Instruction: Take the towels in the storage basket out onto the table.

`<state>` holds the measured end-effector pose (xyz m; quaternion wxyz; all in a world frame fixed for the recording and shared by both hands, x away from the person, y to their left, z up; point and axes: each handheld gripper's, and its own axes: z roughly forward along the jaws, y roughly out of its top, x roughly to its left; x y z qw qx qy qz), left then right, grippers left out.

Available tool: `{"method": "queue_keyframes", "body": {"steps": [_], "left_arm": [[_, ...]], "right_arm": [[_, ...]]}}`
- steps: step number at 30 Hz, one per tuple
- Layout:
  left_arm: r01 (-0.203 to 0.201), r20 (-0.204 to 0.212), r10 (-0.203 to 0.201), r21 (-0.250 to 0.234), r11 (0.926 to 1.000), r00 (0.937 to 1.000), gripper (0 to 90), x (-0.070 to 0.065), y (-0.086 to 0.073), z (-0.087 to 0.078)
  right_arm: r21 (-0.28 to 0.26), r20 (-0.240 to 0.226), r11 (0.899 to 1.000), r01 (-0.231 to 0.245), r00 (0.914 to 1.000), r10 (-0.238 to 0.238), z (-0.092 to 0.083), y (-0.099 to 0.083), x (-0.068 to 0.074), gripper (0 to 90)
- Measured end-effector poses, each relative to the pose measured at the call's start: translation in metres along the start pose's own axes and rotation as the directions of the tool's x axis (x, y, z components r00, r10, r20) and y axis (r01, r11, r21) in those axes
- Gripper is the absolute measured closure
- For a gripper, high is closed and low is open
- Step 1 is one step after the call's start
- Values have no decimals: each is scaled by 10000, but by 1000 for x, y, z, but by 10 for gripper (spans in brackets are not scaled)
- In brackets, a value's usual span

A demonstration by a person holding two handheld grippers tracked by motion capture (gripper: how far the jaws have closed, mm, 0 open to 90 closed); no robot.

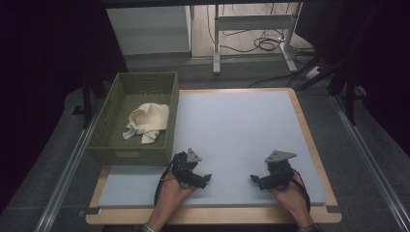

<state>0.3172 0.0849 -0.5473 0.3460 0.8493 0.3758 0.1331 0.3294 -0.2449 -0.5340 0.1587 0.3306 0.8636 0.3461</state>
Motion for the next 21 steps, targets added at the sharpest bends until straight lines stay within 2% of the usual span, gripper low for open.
{"method": "queue_keyframes", "body": {"steps": [21], "left_arm": [[59, 81, -59, -17, 10000, 9999, 0, 1, 0, 0]], "right_arm": [[-11, 17, 10000, 8, 10000, -8, 0, 0, 0, 47]]}}
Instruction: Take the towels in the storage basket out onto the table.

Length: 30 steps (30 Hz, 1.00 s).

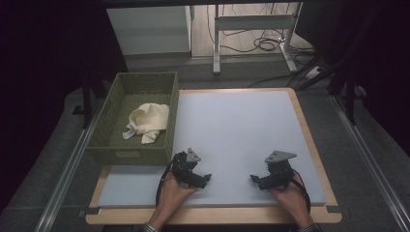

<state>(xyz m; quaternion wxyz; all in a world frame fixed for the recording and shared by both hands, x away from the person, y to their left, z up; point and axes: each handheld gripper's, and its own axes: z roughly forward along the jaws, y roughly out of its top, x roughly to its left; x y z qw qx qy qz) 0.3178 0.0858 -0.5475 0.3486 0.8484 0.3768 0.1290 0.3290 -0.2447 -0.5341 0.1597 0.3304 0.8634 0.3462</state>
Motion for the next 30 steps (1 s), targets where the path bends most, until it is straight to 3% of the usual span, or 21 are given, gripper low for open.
{"method": "queue_keyframes", "body": {"steps": [8, 12, 15, 20, 25, 30], "left_arm": [[-126, 46, 126, 8, 9999, 9999, 7, 0, 1, -1], [-172, 287, 173, -17, 9998, 9994, 23, -1, 4, -1], [-374, 212, 375, -35, 9993, 9991, 23, -2, 7, -2], [-248, 351, 254, -167, 9996, 9991, 24, -1, 11, -4], [-524, 304, 525, -61, 9986, 9982, 25, -2, 19, -6], [-500, 501, 504, -85, 9987, 9975, 25, -2, 27, -9]], "right_arm": [[-13, 18, 10000, 16, 10000, -15, 0, 0, 0, 47], [-14, 21, 10000, 20, 10000, -20, 0, 0, 0, 47], [-23, 24, 10000, 24, 10000, -24, 0, 0, 0, 47], [-28, 26, 10000, 23, 10000, -23, 0, 0, 0, 48], [-32, 24, 10000, 23, 10000, -23, 0, 0, 0, 47], [-35, 27, 10000, 29, 10000, -29, 0, 0, 0, 47]]}}
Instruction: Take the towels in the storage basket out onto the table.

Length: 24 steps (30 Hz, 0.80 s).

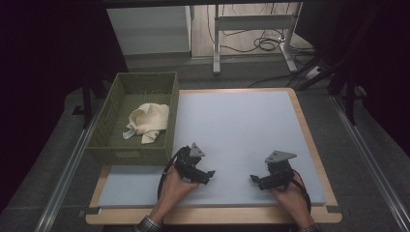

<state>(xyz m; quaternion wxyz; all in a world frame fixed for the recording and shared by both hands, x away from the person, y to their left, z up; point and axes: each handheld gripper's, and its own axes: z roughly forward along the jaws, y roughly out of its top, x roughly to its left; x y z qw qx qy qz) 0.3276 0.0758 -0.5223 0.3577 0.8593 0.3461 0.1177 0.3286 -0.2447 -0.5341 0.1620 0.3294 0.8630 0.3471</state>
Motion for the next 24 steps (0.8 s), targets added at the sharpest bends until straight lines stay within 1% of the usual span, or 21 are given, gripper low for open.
{"method": "queue_keyframes", "body": {"steps": [1, 4, 8, 9, 10, 12, 13, 15, 16, 17, 19, 24], "left_arm": [[1, 109, -1, 5, 10000, 9999, 24, 0, 5, -1], [-66, 218, 65, 39, 10000, 9997, 25, 0, 12, -2], [-70, 513, 70, 10, 10000, 9987, 25, 2, 22, -4], [-70, 513, 70, 10, 10000, 9987, 25, 2, 22, -4], [-70, 541, 67, 40, 10000, 9985, 25, 3, 30, -6], [-77, 540, 75, 23, 10000, 9985, 25, 4, 31, -6], [-72, 575, 69, 35, 10000, 9983, 25, 5, 37, -8], [-116, 584, 110, 99, 9999, 9982, 25, 7, 43, -10], [-116, 584, 110, 99, 9999, 9982, 25, 7, 43, -10], [-22, 677, 20, 30, 10000, 9977, 25, 9, 48, -12], [5, 762, -8, 33, 10000, 9971, 25, 12, 55, -14], [-107, 697, 102, 79, 9999, 9975, 27, 19, 71, -20]], "right_arm": [[1, 1, 10000, -4, 10000, 4, 0, 0, 0, 48], [-4, 0, 10000, 1, 10000, -1, 0, 0, 0, 48], [-5, -1, 10000, -5, 10000, 5, 0, 0, 0, 48], [-5, 1, 10000, -16, 10000, 16, 0, 0, 0, 48], [-6, 2, 10000, -5, 10000, 5, 0, 0, 0, 48], [-4, 5, 10000, -10, 10000, 10, 0, 0, 0, 48], [-4, 3, 10000, -9, 10000, 9, 0, 0, 0, 48], [0, 4, 10000, -12, 10000, 12, 0, 0, 0, 48], [0, 4, 10000, -12, 10000, 12, 0, 0, 0, 48], [-1, 3, 10000, -13, 10000, 13, 0, 0, 0, 48], [-1, 2, 10000, -12, 10000, 12, 0, 0, 0, 48], [3, 3, 10000, 14, 10000, -14, 0, 0, 0, 48]]}}
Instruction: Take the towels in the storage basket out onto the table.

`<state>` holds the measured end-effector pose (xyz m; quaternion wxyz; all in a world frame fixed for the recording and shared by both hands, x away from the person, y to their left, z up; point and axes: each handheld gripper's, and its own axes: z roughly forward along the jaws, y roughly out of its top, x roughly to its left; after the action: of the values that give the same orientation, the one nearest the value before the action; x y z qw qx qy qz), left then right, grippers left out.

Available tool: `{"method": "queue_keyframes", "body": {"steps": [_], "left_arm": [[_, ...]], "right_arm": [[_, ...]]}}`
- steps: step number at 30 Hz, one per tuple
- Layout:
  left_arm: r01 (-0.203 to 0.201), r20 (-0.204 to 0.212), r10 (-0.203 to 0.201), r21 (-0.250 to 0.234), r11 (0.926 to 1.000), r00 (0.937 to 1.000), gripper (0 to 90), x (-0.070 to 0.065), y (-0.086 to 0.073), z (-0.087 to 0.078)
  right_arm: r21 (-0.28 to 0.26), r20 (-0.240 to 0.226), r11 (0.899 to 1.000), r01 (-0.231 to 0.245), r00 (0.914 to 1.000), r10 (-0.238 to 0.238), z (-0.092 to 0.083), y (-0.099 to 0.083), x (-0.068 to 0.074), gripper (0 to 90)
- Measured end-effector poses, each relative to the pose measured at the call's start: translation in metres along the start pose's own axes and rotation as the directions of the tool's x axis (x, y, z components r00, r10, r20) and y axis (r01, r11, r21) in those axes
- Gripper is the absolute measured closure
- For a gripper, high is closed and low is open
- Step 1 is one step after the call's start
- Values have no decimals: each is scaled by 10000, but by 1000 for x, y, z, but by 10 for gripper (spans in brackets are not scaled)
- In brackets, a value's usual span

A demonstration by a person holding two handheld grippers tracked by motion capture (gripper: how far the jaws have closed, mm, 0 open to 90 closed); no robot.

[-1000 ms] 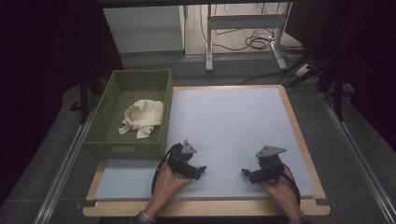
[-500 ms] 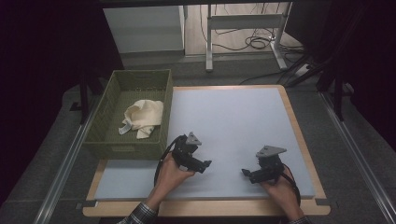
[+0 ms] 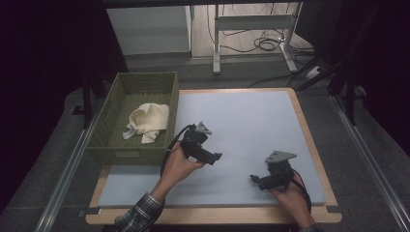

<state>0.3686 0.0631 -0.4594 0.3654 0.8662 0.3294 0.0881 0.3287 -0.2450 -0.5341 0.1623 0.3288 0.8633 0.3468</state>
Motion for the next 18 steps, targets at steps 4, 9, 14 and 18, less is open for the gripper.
{"method": "queue_keyframes", "body": {"steps": [4, 9, 14, 18], "left_arm": [[-15, -57, 15, 2, 10000, 10000, 28, 6, 11, -5], [-8, -206, 10, 79, 10000, 9998, 26, 14, 21, -11], [62, -441, -60, 53, 10000, 9990, 27, 27, 30, -22], [103, -757, -98, 61, 9999, 9971, 28, 38, 37, -32]], "right_arm": [[2, -1, 10000, 0, 10000, 0, 0, 0, 0, 47], [-12, -5, 10000, -22, 10000, 22, 0, 0, 0, 48], [-8, -4, 10000, -21, 10000, 21, 0, 0, 0, 48], [-9, -3, 10000, -17, 10000, 17, 0, 0, 0, 48]]}}
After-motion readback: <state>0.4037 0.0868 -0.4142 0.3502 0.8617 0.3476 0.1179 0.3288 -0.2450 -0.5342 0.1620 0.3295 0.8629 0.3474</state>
